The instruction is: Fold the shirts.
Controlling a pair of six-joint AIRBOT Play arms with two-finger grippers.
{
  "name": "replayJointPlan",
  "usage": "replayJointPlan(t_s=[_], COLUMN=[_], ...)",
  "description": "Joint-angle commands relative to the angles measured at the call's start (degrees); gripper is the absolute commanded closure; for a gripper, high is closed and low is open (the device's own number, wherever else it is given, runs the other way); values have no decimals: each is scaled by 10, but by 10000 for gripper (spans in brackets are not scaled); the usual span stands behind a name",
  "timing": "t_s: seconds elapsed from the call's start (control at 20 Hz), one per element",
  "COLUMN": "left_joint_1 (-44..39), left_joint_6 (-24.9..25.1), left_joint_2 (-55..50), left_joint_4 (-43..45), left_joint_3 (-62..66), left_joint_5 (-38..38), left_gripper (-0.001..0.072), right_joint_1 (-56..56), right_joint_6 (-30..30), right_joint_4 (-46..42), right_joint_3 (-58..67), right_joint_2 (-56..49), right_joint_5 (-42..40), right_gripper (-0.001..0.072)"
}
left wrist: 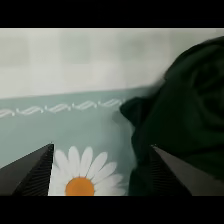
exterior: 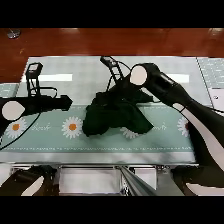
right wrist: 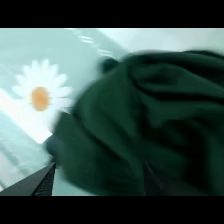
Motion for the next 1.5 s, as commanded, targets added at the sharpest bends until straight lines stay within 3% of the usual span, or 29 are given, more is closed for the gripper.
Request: replayJointPlan(t_s=[0.0,0.1,0.15,0.3,0.4,0.5,0.6,0.85,0.9,0.95,1.15,1.45], left_joint_1=[10,56,82,106,99,83,53,-19,-21,-20,-12,-12], left_joint_6=[42,37,46,169,236,315,383,388,388,391,390,390], left_joint_2=[-17,-17,-17,-19,-27,-50,-84,-170,-183,-192,-197,-197], left_joint_4=[52,2,-69,-282,-381,-471,-516,-517,-517,-516,-516,-516], left_joint_3=[0,-4,-18,-112,-169,-195,-189,-160,-152,-144,-112,-99], left_joint_5=[-70,-94,-98,-69,-8,49,61,98,89,77,41,28], left_gripper=[8,8,8,8,7,8,8,28,285,673,681,681], right_joint_1=[-95,-203,-262,-438,-516,-547,-546,-519,-502,-482,-398,-339], right_joint_6=[-33,-26,-25,22,20,-40,-76,-96,-96,-93,-61,-89], right_joint_4=[-121,-173,-177,-180,-95,14,75,74,63,46,-27,106], right_joint_3=[45,45,24,-117,-249,-372,-453,-508,-510,-513,-515,-497], right_joint_2=[22,71,96,177,234,291,334,351,351,351,314,189], right_joint_5=[76,127,136,103,59,21,11,40,46,52,70,3], right_gripper=[93,94,94,96,98,98,99,99,98,98,99,99])
